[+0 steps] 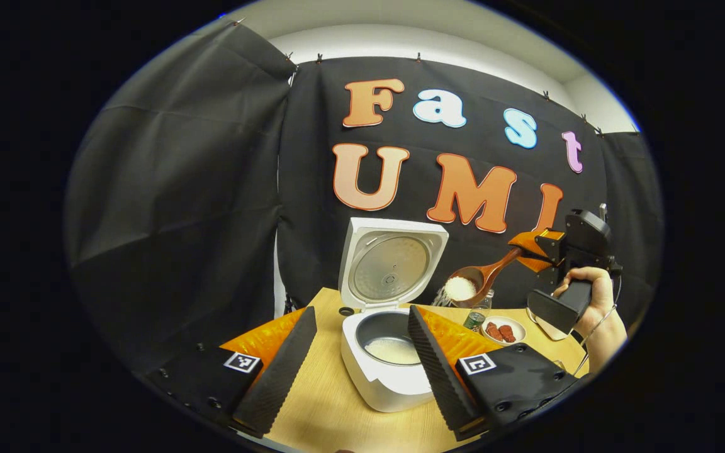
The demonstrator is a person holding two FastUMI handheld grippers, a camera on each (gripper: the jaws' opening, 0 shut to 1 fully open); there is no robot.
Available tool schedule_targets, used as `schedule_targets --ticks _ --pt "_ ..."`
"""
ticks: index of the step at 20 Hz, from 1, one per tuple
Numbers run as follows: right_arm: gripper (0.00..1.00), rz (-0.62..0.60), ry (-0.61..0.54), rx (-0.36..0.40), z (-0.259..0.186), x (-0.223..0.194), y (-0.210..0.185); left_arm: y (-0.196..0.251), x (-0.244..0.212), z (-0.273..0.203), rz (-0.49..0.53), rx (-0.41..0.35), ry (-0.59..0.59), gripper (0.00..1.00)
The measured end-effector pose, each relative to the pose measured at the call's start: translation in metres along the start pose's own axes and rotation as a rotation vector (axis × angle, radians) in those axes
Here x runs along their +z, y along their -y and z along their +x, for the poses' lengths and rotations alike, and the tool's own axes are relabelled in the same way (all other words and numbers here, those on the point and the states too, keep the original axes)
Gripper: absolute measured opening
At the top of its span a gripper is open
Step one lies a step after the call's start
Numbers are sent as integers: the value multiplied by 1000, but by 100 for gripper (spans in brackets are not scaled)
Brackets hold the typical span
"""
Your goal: Close the left gripper, press the button to open the rice cooker; take a wooden spoon from the chopstick holder with the right hand, scoop a spoonful of rice and pour it into the rice cooker, then put the wooden spoon back into the chopstick holder.
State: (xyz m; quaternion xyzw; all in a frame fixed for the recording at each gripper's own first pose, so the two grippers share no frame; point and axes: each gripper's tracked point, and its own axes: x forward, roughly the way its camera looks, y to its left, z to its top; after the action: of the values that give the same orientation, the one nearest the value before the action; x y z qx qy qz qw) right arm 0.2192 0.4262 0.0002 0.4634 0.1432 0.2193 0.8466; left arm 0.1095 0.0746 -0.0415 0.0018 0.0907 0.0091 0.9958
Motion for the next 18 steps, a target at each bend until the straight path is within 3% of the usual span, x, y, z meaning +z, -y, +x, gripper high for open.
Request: schedule_targets --ticks 6,18 --pt "3 -122 0 37 2 -9 -22 -8 -2 -3 -2 20 -3 99" --pt "3 -229 -6 80 -1 -14 -50 -10 -3 -8 -2 16 4 100"
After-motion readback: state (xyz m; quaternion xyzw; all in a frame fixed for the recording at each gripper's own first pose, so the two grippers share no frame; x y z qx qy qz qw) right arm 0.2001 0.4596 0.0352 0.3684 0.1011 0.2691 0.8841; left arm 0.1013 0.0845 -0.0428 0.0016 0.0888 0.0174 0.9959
